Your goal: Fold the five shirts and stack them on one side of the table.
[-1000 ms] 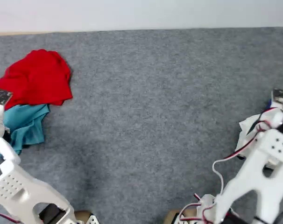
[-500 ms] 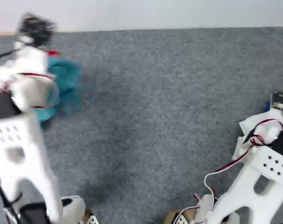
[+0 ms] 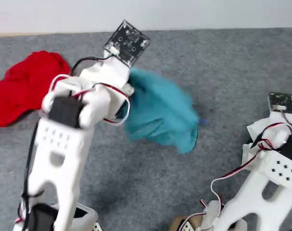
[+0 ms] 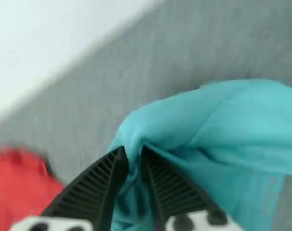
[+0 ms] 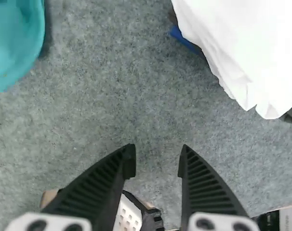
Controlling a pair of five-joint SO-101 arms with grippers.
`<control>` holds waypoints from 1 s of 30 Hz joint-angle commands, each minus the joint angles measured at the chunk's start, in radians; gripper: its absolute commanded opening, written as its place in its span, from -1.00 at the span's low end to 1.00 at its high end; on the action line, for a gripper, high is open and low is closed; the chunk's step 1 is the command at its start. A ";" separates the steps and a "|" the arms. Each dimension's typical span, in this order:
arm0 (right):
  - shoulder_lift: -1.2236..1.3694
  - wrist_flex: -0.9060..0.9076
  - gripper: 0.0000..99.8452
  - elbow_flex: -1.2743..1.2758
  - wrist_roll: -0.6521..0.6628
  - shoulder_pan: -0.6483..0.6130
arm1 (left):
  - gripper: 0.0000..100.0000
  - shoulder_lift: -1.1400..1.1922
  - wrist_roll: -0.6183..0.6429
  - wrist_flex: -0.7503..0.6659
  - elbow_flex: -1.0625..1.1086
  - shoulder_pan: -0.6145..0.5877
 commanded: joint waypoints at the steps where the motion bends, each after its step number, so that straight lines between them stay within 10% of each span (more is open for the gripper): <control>1: -0.015 0.038 -0.70 -0.005 0.044 -0.067 | -0.90 0.097 0.002 -0.023 0.136 -0.147; 16: 0.217 -0.004 -0.62 -0.032 0.038 -0.659 | -0.67 0.371 -0.262 -0.054 0.177 -0.644; 30: 0.756 -0.070 -0.44 -0.434 -0.025 -1.010 | -0.67 0.097 -0.167 0.023 0.188 -0.684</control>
